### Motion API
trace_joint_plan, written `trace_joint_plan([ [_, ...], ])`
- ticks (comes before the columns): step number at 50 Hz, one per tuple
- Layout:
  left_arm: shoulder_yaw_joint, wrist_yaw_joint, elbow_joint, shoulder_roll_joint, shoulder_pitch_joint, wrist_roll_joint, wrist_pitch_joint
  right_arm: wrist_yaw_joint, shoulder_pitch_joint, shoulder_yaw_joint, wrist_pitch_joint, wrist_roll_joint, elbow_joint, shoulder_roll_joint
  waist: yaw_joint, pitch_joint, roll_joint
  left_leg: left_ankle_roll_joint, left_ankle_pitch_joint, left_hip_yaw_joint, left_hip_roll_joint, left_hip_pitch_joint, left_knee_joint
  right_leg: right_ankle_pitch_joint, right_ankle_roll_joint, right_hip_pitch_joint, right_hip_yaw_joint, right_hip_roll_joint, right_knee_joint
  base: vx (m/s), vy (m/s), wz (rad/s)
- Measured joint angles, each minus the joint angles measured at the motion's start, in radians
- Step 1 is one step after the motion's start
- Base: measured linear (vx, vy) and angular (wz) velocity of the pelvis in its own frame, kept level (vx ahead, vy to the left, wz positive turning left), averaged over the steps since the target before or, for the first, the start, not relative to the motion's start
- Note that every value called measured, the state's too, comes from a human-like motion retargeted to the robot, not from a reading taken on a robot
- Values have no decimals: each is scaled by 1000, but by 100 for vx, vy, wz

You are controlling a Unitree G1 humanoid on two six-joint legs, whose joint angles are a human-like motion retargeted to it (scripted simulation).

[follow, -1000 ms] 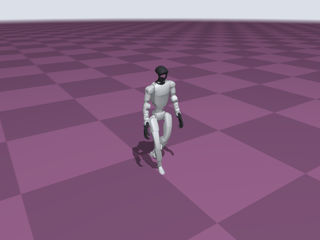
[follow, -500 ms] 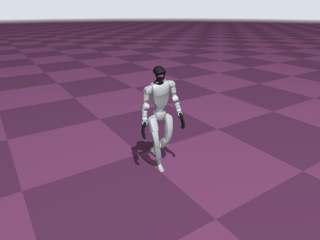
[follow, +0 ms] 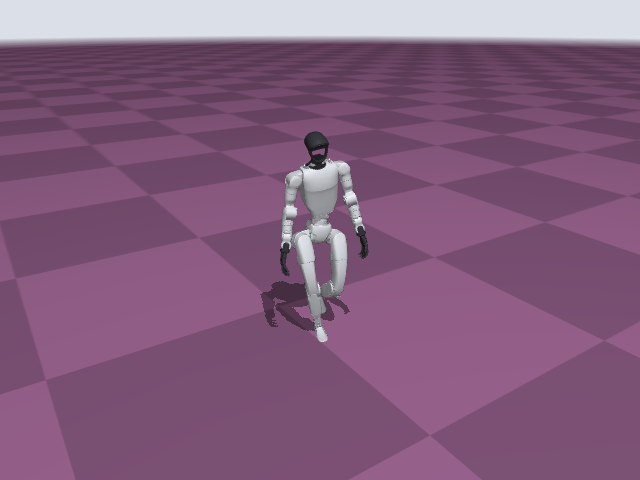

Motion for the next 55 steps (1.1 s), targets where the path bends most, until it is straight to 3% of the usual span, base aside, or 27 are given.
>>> trace_joint_plan([
  [7,14,-16,-33,18,27,-5,-2,37,20,-8,16,-21,17,5,19,8,-23,58,-2,35,70,-107,209,-22,-13,9,30,9,29,7,-1,-14],
  [13,30,-29,-73,47,47,-1,-1,66,45,-17,29,-43,23,-11,51,11,-68,134,-66,35,89,-242,361,-56,-11,11,68,-1,65,12,-1,-18],
  [18,60,-35,-109,97,27,11,4,83,33,-30,37,-59,9,-48,67,5,-143,204,-122,35,37,-402,424,-72,6,17,109,-42,51,14,0,-13],
  [25,104,-43,-119,129,51,25,5,92,39,-31,29,-69,-32,-73,94,14,-191,256,-181,27,-27,-604,495,-113,27,16,158,-58,111,12,3,-25],
  [27,121,-51,-111,139,44,30,5,93,25,-32,28,-71,-40,-76,83,13,-229,265,-170,44,-80,-669,487,-111,36,29,174,-86,82,10,3,-7],
  [37,153,-71,-88,141,87,59,-4,88,28,-19,11,-86,-65,-81,88,40,-285,276,-182,98,-195,-853,476,-171,47,48,236,-133,169,7,3,-21],
  [55,160,-88,-84,143,148,91,-21,100,31,-2,6,-111,-77,-78,83,71,-330,302,-215,174,-266,-943,417,-253,49,66,289,-184,288,1,0,-4],
])
